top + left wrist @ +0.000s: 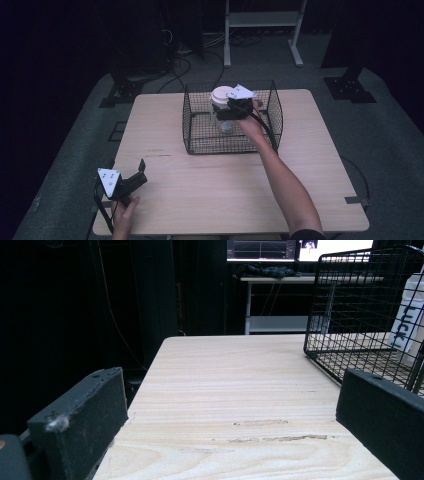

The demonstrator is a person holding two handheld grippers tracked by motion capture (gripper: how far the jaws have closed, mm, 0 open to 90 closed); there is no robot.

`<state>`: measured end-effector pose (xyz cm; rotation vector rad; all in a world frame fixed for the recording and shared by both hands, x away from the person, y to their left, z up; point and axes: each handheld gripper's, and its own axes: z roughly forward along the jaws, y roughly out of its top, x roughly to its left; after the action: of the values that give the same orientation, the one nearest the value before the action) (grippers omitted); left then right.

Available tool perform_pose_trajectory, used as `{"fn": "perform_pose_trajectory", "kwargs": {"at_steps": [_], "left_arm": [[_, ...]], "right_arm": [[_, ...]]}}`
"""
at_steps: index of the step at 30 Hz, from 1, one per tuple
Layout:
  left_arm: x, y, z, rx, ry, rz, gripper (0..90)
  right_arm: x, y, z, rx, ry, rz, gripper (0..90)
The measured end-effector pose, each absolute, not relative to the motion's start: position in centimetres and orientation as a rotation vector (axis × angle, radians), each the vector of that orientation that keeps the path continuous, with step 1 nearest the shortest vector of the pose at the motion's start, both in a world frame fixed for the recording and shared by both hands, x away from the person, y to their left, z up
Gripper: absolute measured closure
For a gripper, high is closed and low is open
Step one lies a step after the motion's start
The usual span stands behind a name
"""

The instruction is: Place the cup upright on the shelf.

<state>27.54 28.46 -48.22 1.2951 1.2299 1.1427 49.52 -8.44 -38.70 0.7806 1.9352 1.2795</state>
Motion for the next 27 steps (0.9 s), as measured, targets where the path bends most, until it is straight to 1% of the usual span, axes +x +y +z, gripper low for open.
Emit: {"fn": "perform_pose_trajectory", "kwargs": {"at_steps": [11,27], "left_arm": [[27.52,28.45,-48.21,1.296,1.227,1.142,0.0],[27.54,28.41,-48.22,1.298,1.226,1.144,0.0]], "right_arm": [[49.65,-8.08,-39.48,0.783,1.964,1.261,3.8],[49.66,-8.54,-39.21,0.794,1.974,1.240,3.2]]}}
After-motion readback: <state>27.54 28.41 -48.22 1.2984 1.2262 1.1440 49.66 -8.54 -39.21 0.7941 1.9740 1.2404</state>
